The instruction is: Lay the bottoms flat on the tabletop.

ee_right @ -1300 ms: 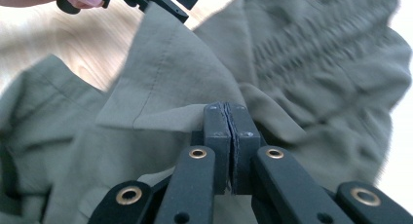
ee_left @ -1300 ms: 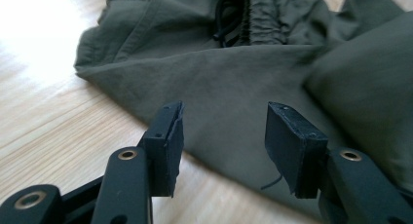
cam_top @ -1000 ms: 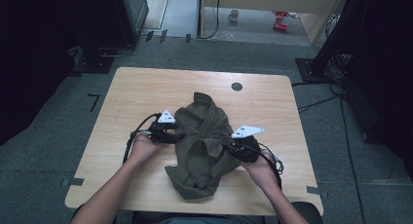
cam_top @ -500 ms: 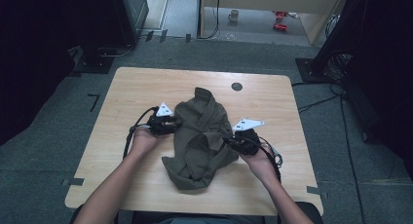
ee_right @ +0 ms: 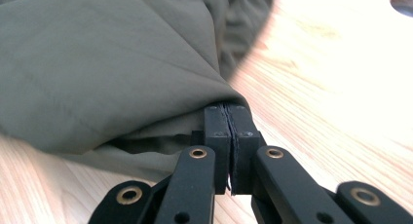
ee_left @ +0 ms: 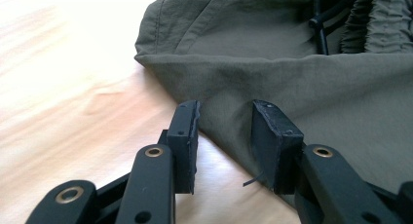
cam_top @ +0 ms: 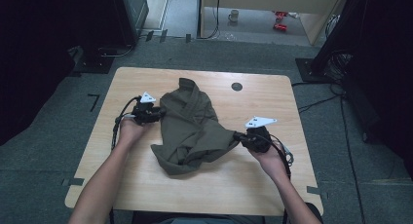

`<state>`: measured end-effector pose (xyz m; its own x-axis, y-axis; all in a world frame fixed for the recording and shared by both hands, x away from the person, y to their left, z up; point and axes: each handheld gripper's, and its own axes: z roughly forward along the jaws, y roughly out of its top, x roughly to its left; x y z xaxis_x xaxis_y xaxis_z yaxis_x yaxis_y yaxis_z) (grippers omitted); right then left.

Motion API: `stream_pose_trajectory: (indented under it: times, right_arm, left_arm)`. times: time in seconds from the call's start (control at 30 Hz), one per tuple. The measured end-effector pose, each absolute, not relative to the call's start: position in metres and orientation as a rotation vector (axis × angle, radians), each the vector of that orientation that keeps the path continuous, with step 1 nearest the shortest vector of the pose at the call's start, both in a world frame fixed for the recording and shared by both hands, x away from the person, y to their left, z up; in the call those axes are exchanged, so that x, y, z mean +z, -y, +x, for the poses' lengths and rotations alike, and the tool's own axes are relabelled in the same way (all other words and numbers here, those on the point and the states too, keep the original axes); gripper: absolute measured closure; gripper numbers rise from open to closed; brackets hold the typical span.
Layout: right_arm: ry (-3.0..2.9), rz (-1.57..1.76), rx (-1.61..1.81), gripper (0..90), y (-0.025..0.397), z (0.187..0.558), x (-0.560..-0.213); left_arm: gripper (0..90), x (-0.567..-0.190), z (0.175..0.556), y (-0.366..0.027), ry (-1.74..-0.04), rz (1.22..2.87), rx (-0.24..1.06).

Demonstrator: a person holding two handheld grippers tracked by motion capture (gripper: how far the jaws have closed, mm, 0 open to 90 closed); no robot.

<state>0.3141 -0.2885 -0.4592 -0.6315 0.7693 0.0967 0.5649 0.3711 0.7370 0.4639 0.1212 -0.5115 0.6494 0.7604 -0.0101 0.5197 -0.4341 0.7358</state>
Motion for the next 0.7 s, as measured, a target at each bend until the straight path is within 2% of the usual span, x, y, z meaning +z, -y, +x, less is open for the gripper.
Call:
stream_pose_trajectory:
  times: [0.33, 0.4, 0.47, 0.57, 0.7]
  right_arm:
    - [-2.401, 1.231, 1.045, 87.5, 0.306, 0.310, -0.472]
    - [-2.408, 1.233, 1.038, 84.0, 0.307, 0.309, -0.474]
    - [-2.405, 1.237, 1.061, 73.7, 0.309, 0.308, -0.474]
    - [-2.361, 1.249, 1.145, 64.3, 0.315, 0.307, -0.468]
    - [-2.283, 1.229, 1.268, 63.4, 0.318, 0.304, -0.457]
  left_arm:
    - [61.3, -0.511, 0.488, -0.130, -1.068, 2.112, 0.456]
    - [61.0, -0.511, 0.488, -0.131, -1.075, 2.105, 0.453]
    - [61.1, -0.511, 0.489, -0.131, -1.101, 2.087, 0.432]
    - [59.9, -0.509, 0.487, -0.130, -1.098, 2.108, 0.440]
    - [58.3, -0.498, 0.481, -0.127, -1.061, 2.110, 0.420]
